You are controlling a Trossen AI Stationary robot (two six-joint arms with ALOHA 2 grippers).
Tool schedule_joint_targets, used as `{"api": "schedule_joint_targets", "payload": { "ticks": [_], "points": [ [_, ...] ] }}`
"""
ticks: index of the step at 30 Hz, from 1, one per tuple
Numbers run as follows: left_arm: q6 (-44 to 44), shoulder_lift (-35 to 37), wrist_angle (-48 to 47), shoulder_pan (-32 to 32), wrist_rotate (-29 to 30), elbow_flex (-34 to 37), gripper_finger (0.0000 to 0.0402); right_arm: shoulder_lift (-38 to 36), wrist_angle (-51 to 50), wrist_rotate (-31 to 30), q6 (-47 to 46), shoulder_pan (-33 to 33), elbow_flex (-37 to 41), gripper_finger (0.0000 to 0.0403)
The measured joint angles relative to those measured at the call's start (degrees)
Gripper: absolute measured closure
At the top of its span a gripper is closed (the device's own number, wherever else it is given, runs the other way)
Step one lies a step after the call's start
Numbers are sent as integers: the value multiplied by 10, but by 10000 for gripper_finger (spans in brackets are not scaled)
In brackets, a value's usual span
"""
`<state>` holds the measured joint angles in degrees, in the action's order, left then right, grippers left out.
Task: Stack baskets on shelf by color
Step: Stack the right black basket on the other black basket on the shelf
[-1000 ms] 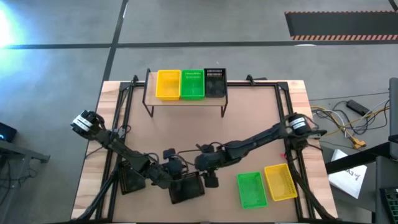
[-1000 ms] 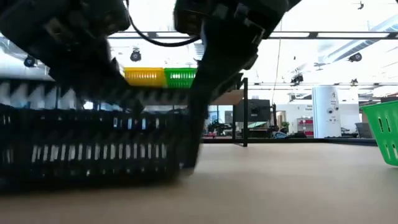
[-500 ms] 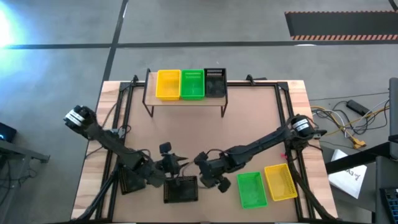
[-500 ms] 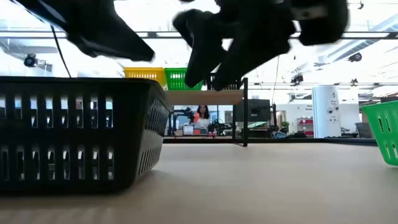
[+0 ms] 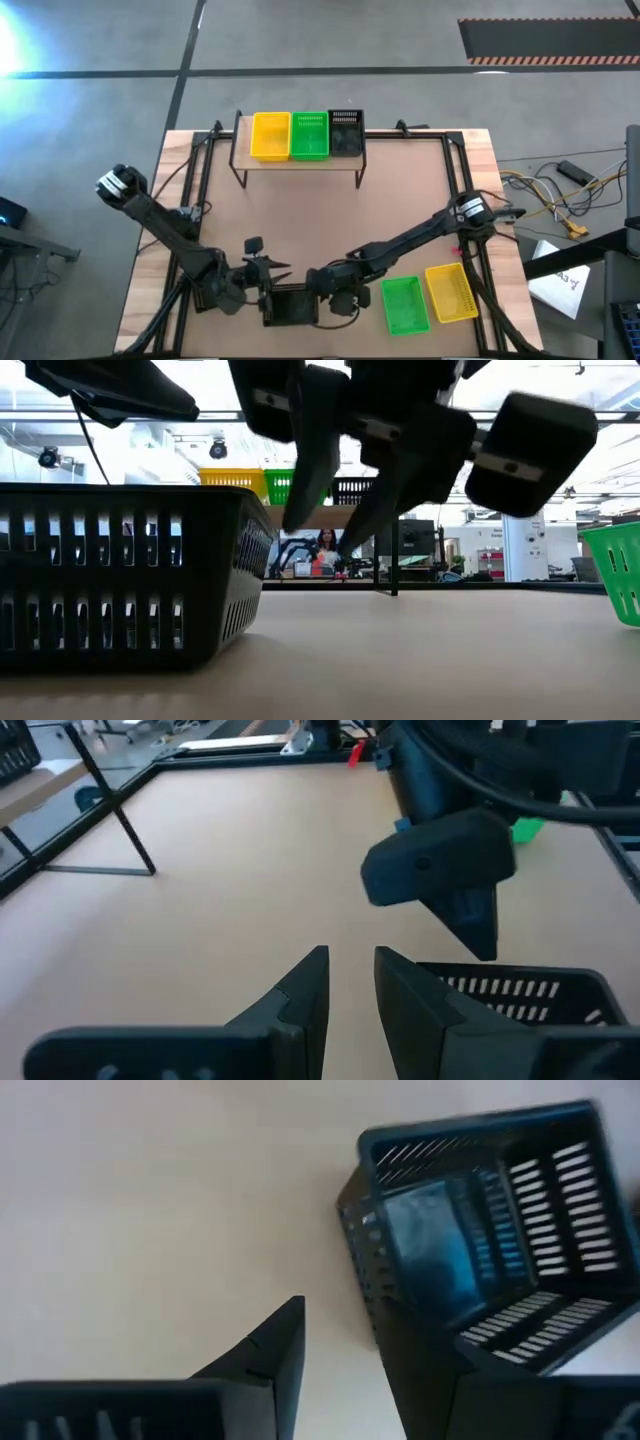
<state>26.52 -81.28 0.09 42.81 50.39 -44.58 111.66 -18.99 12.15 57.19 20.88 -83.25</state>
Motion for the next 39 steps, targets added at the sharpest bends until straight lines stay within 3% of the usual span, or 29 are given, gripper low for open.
{"api": "schedule_joint_targets", "payload": {
  "ticks": [8, 16, 20, 24, 31, 35, 39],
  "points": [
    [1, -4, -12, 0, 41, 0, 334, -37, 0, -2, -1, 1, 0, 299],
    [1, -4, -29, -1, 71, 0, 334, -7, 48, -2, 58, -3, -1, 239],
    [1, -4, -31, -1, 71, 2, 334, 25, 72, -6, 93, -3, 0, 230],
    [6, -4, -32, -1, 71, 12, 334, 48, 82, -28, 77, -3, -11, 258],
    [63, -4, -32, -1, 85, 39, 334, 34, 34, -34, -33, -11, -15, 379],
    [76, -4, -31, -1, 90, 40, 334, -17, -55, -47, -130, -12, -1, 391],
    [76, -4, -31, -1, 102, 40, 334, -94, -105, -51, -197, -17, 61, 394]
  ]
}}
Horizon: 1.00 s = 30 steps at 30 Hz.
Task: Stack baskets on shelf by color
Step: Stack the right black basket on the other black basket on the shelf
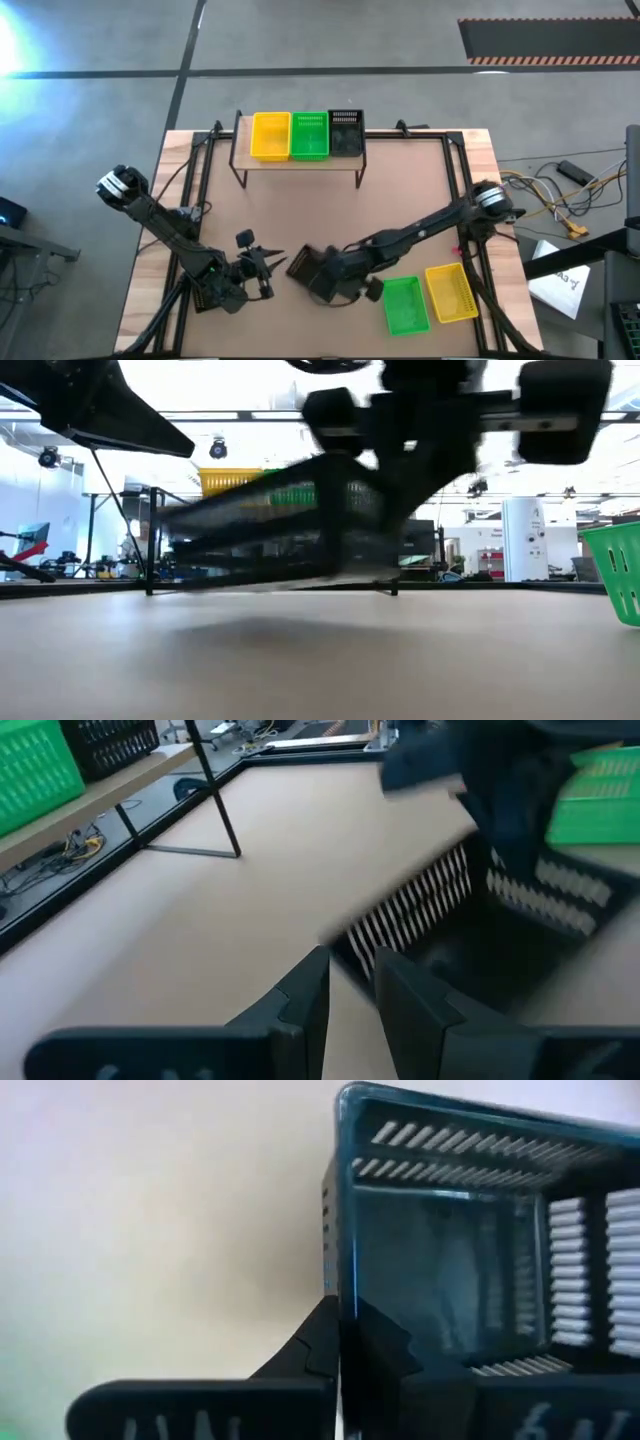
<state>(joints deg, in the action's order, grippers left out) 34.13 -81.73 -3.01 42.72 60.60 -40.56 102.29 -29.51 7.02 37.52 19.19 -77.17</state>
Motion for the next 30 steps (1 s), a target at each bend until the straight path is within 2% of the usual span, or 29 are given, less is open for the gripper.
{"api": "schedule_joint_targets", "payload": {
  "ticks": [3, 7, 12, 14, 18, 20, 22, 24, 27, 30],
  "points": [
    [0, 0, 0, 0, 5, 0, 334, -84, -5, -31, -54, -2, 69, 394],
    [0, -6, 12, 0, 30, 0, 334, -208, -3, -145, -143, -2, 130, 394],
    [0, -27, 34, -11, 52, 1, 334, -341, -1, -319, -196, -27, 132, 394],
    [0, -37, 52, -21, 55, 1, 334, -374, -2, -341, -194, -68, 110, 394],
    [0, -57, 73, -41, 55, 1, 334, -384, -3, -272, -178, -200, 49, 394],
    [0, -66, 78, -50, 55, 1, 334, -363, -17, -195, -171, -279, 17, 394],
    [0, -71, 87, -58, 54, 1, 334, -329, -43, -87, -167, -352, -15, 394],
    [0, -73, 89, -62, 51, 1, 334, -286, -71, -22, -165, -407, -45, 394],
    [0, -73, 92, -63, 50, 1, 334, -222, -118, -11, -152, -449, -95, 394],
    [0, -73, 99, -63, 49, 1, 334, -168, -181, -10, -129, -463, -144, 394]
  ]
}}
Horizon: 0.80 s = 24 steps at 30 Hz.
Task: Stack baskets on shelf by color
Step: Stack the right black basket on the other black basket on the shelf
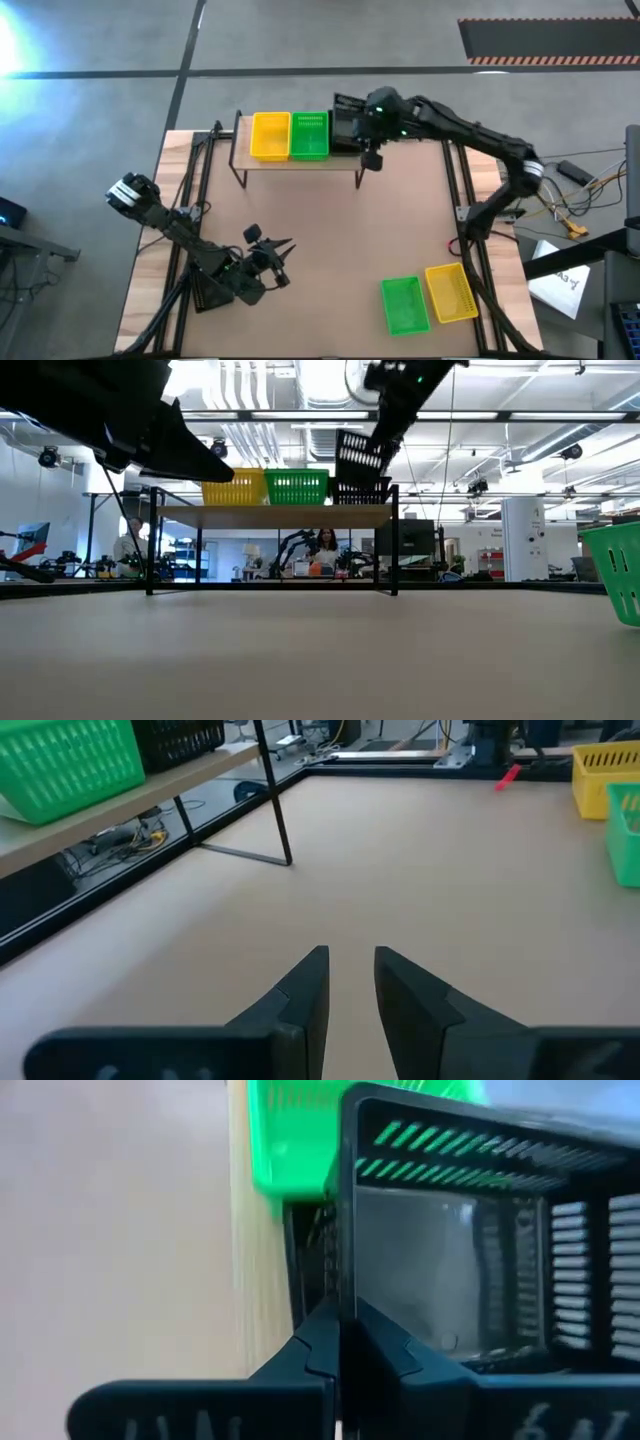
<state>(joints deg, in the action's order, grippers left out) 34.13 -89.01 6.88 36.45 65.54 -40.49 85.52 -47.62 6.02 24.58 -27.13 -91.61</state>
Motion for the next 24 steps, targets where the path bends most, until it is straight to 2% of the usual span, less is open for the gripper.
{"api": "schedule_joint_targets", "payload": {
  "ticks": [6, 13, 24],
  "points": [
    [0, 0, 5, 0, -3, 0, 334, 66, -87, 3, 8, 3, -67, 394],
    [0, 0, 7, 0, -3, 0, 334, 93, -104, -1, 5, 2, -85, 384],
    [0, 0, 7, 0, -4, 0, 334, 68, -95, 1, 1, 2, -85, 261]
  ]
}}
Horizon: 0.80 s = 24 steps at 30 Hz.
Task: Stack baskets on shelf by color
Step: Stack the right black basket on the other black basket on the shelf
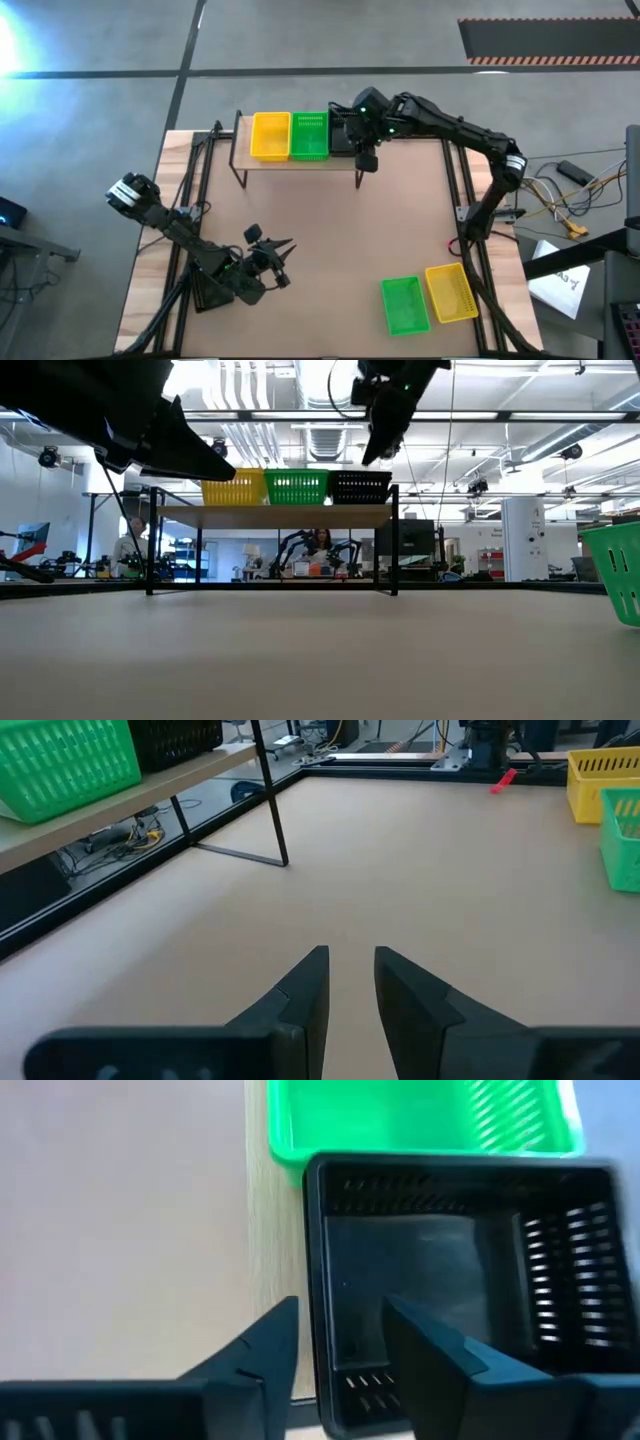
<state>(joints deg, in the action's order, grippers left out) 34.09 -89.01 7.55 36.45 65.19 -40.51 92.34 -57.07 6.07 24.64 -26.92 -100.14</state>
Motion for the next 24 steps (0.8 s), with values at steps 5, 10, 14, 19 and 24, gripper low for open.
{"api": "schedule_joint_targets", "payload": {
  "ticks": [5, 10, 14, 19, 24],
  "points": [
    [0, 0, 0, 0, 0, 0, 334, -29, 13, 0, -18, 0, 0, 248],
    [0, 0, 0, 0, 0, 0, 334, -24, 94, -1, -103, -9, 21, 271],
    [0, 0, 0, 0, 0, 0, 334, 1, 144, -10, -121, -18, 49, 298],
    [0, 0, 0, 0, 0, 0, 334, 25, 124, -15, -108, -29, 49, 329],
    [0, 0, 1, 0, 0, 0, 334, 23, 68, -12, -79, -28, 49, 349]
  ]
}}
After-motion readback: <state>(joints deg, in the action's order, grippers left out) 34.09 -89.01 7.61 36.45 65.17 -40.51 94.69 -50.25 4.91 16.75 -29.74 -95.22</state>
